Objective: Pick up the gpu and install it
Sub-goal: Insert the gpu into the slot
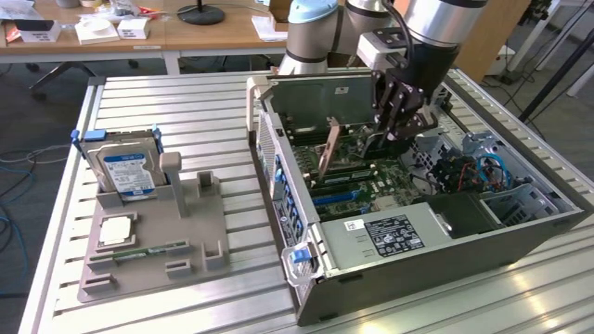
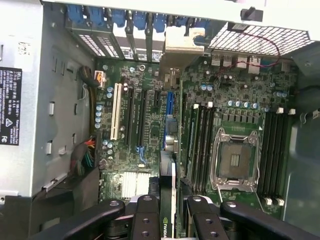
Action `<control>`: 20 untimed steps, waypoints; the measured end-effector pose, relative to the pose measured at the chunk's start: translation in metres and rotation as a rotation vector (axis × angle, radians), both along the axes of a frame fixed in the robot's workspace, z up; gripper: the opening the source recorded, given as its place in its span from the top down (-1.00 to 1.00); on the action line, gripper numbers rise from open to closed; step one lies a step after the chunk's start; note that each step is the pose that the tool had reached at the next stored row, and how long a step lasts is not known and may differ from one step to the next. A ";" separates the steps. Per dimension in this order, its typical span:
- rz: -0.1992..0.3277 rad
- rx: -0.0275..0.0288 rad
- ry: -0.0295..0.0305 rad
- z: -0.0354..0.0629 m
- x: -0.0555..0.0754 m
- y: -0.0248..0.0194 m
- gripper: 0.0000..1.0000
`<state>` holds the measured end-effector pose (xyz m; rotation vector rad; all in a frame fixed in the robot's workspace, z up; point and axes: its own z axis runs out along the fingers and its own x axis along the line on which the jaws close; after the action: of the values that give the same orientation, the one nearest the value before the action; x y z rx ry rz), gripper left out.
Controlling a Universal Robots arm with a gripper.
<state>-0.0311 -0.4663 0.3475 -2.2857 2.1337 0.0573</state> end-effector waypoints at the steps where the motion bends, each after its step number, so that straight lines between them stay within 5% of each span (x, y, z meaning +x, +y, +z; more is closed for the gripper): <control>1: 0.000 0.0000 0.0000 -0.0018 0.000 0.0000 0.48; 20: -0.011 0.0007 0.0000 -0.0252 0.000 0.0000 0.48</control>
<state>-0.0312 -0.4663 0.3223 -2.2736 2.1456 0.0580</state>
